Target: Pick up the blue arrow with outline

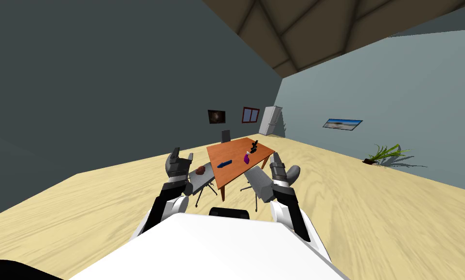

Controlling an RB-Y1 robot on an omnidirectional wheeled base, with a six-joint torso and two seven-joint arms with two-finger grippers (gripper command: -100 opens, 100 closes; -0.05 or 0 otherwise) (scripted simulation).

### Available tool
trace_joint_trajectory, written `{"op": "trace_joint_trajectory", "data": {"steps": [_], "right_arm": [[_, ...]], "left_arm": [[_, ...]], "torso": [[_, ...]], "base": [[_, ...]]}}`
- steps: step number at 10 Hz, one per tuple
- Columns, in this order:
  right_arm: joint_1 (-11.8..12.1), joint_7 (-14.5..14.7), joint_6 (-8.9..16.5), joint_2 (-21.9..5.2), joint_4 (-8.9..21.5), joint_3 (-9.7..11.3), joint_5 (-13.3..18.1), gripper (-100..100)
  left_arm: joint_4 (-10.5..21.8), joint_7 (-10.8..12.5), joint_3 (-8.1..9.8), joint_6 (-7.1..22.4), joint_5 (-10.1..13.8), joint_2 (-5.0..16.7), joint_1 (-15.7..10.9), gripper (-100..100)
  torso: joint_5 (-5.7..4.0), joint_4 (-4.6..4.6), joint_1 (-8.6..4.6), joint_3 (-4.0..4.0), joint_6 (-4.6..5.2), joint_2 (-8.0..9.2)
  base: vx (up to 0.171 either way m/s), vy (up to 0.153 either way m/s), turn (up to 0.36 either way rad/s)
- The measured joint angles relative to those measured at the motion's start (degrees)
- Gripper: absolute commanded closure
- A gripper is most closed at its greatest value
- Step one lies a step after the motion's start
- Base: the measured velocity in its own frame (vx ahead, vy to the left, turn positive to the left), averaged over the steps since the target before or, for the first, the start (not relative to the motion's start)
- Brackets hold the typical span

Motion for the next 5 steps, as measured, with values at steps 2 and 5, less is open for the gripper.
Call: {"op": "trace_joint_trajectory", "data": {"steps": [2,5], "right_arm": [[0.00,0.00,0.00,0.00,0.00,0.00,0.00,0],[0.00,0.00,0.00,0.01,0.00,0.01,0.00,0]], "left_arm": [[0.84,0.10,0.45,0.88,-0.04,2.89,-0.06,-100],[3.32,0.12,1.73,4.65,-0.34,7.52,-1.27,-100]], "torso": [[-0.02,0.00,-0.11,0.02,0.00,0.03],[-0.06,0.01,-0.28,0.03,0.01,0.06]], "base": [[-0.011,-0.047,-0.030],[-0.018,-0.085,-0.054]]}}
